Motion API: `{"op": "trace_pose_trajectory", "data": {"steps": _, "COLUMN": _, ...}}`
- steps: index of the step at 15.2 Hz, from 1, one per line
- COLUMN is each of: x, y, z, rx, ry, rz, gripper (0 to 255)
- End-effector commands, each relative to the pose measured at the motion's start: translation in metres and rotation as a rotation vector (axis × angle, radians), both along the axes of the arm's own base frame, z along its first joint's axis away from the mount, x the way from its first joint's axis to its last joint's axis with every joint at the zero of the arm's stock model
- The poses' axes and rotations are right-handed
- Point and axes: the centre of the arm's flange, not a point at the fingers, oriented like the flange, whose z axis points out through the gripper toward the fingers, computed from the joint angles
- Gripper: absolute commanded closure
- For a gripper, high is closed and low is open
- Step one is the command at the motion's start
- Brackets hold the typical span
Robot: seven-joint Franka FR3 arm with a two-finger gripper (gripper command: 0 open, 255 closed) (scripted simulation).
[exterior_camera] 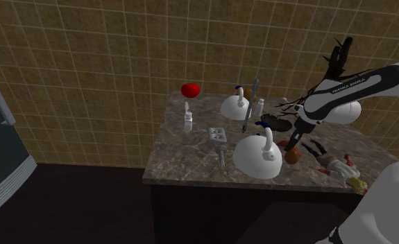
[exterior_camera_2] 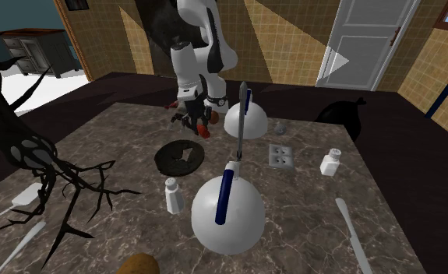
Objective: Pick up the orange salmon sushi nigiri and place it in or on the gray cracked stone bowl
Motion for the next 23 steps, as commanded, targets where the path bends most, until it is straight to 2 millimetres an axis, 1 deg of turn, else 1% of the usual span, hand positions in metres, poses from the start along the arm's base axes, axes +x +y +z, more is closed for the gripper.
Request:
{"op": "trace_pose_trajectory", "data": {"steps": 1, "x": 0.0, "y": 0.0, "z": 0.0, "rx": 0.0, "ry": 0.0, "rz": 0.0, "gripper": 255}}
{"op": "trace_pose_trajectory", "data": {"steps": 8, "x": 0.0, "y": 0.0, "z": 0.0, "rx": 0.0, "ry": 0.0, "rz": 0.0, "gripper": 255}}
{"op": "trace_pose_trajectory", "data": {"steps": 23, "x": 0.0, "y": 0.0, "z": 0.079, "rx": 0.0, "ry": 0.0, "rz": 0.0, "gripper": 255}}
